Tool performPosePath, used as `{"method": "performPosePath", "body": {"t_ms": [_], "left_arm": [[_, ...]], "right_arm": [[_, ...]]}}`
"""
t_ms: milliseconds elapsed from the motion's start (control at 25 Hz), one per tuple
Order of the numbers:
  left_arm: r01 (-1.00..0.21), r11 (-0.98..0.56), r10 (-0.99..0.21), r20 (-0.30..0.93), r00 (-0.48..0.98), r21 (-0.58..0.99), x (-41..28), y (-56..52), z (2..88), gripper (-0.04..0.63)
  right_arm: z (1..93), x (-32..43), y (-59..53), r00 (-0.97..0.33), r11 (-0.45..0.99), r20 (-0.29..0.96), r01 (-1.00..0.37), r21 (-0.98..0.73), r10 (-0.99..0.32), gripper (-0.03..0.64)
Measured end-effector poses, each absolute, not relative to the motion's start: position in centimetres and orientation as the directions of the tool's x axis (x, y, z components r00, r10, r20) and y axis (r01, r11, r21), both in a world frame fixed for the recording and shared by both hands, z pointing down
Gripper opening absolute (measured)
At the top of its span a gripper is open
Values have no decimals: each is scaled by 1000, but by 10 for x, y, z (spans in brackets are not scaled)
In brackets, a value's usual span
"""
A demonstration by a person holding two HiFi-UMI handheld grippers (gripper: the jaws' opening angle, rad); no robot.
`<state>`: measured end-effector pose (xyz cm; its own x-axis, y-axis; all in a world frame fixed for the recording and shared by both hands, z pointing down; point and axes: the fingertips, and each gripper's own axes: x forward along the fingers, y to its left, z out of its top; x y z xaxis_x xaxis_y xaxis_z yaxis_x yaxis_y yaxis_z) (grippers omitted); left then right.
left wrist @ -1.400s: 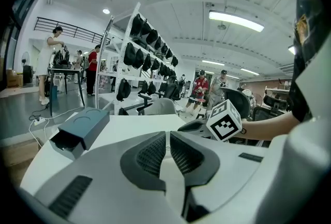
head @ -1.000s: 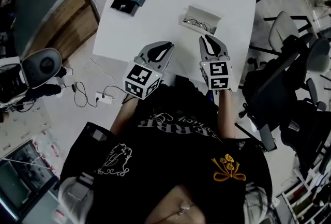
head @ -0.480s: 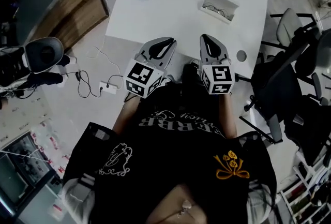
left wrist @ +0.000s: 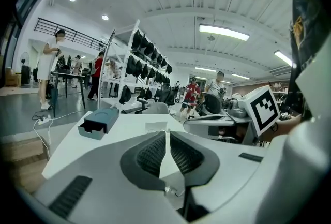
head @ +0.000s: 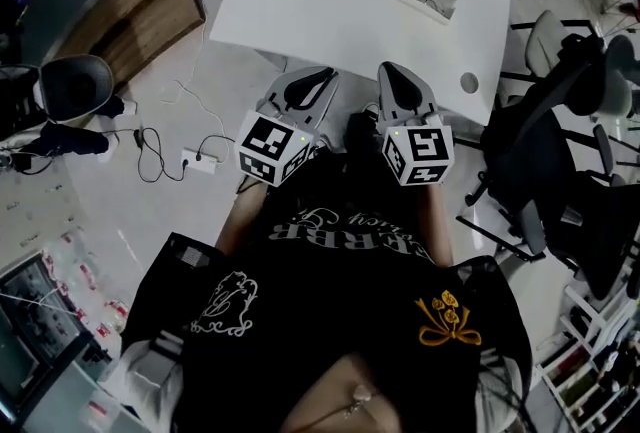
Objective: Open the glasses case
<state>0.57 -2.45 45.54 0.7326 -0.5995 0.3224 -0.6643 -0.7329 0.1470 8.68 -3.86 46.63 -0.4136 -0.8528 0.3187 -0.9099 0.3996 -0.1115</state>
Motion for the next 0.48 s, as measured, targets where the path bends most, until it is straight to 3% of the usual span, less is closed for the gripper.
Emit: {"method": "performPosePath", "body": {"t_ms": [480], "left_arm": [[-640,-757,-591,281,757,132,-1,3,450,40]], "right_arm": [[449,64,-11,-488,453,251,-872,-186,-836,14]]}}
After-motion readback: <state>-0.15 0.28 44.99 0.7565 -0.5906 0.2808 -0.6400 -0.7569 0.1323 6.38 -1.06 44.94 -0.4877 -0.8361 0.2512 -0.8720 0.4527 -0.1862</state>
